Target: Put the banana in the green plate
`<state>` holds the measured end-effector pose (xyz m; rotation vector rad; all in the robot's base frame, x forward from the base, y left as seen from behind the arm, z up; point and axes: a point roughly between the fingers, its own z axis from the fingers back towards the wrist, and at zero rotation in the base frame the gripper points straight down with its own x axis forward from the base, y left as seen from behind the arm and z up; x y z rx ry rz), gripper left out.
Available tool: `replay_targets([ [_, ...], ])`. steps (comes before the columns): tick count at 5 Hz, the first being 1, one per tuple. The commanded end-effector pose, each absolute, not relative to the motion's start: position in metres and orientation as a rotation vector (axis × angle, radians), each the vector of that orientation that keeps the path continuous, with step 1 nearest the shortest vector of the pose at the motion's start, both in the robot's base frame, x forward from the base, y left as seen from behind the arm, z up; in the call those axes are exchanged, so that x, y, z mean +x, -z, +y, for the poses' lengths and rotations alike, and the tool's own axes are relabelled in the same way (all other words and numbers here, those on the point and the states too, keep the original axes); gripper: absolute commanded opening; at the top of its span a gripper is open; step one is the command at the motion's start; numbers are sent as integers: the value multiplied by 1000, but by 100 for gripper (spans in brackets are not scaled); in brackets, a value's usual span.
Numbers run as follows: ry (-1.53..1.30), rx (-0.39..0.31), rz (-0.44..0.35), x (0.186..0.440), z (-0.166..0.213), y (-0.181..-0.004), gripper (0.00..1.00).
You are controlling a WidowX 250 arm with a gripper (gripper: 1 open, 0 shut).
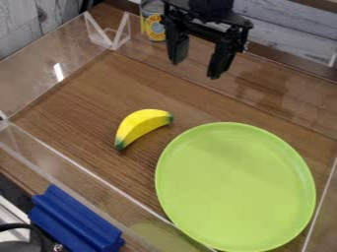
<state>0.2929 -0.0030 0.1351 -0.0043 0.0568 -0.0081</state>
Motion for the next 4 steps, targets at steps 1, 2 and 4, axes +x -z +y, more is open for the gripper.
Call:
replay_targets([
  [1, 33, -6, 49, 287, 6, -126, 100],
  [2, 97, -7, 29, 276, 17, -115, 100],
  [4, 188, 5, -17, 268, 47, -102, 100],
])
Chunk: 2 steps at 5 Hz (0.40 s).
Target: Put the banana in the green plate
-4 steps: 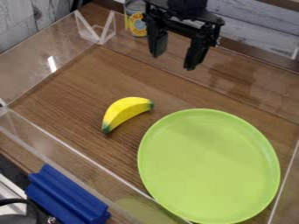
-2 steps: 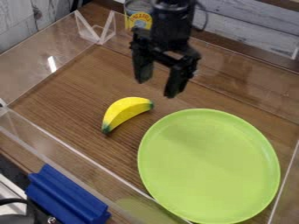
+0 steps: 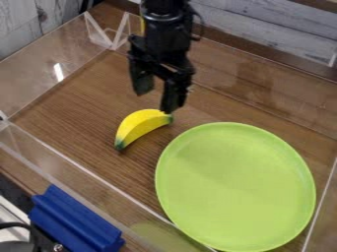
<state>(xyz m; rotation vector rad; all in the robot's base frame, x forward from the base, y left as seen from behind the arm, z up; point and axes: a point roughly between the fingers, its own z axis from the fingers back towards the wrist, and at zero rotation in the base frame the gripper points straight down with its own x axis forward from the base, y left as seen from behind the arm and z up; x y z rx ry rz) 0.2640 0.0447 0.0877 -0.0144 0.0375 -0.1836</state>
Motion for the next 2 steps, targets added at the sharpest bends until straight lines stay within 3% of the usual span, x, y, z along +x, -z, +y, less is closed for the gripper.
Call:
replay_targets([
  [1, 201, 4, -31, 266, 55, -94, 100],
  [2, 214, -2, -38, 267, 58, -86, 100],
])
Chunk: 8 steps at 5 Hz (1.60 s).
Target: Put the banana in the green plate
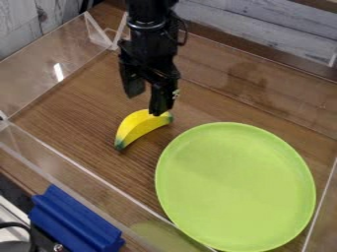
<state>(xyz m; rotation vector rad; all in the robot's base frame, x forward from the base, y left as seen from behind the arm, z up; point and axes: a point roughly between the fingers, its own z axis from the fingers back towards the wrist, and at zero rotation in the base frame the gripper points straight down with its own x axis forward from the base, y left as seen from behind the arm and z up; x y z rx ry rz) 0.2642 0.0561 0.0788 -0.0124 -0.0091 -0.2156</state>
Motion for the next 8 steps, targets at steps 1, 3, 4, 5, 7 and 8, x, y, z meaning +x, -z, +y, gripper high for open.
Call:
replay_targets([
  [1, 222, -8, -47, 268, 62, -76, 100],
  [3, 238, -23, -61, 272, 69, -55, 100],
  [4, 240, -29, -64, 273, 71, -45, 100],
  [5, 239, -35, -65, 274, 72, -38, 100],
  [7, 244, -47, -73, 274, 73, -29, 0],
  [8, 246, -52, -83, 275, 72, -27, 0],
])
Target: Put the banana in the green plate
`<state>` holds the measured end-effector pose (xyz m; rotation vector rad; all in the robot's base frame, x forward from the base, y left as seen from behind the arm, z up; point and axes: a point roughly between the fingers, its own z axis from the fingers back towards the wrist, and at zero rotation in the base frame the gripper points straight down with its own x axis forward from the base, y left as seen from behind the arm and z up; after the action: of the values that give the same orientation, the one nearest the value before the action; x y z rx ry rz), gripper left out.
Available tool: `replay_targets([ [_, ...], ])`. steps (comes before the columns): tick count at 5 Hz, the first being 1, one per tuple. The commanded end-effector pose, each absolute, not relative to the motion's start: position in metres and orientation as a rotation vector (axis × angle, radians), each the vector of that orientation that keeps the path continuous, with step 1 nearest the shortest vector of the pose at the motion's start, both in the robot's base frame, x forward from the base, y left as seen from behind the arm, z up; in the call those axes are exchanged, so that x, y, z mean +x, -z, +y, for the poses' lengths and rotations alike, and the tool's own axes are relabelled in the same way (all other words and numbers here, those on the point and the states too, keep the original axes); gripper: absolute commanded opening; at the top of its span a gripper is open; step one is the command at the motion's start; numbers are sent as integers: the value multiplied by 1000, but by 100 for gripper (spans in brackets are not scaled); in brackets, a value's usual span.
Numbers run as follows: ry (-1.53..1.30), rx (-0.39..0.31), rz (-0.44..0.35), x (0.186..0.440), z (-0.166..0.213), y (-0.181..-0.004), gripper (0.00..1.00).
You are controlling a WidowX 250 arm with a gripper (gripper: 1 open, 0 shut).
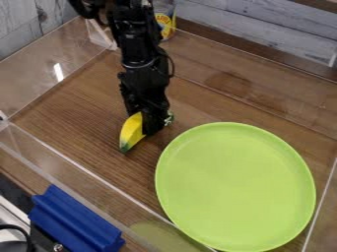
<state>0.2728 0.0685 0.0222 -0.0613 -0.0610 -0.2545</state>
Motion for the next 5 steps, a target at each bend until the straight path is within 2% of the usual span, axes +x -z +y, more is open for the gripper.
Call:
replay_targets([
  [1, 246, -57, -92, 276, 71, -25, 100],
  [2, 246, -59, -96, 276, 70, -23, 0],
  [3, 246, -63, -100, 277, 69, -23, 0],
  [4, 245, -70, -104, 278, 68, -22, 100],
  [5, 242, -73, -106, 278, 67, -22, 0],
])
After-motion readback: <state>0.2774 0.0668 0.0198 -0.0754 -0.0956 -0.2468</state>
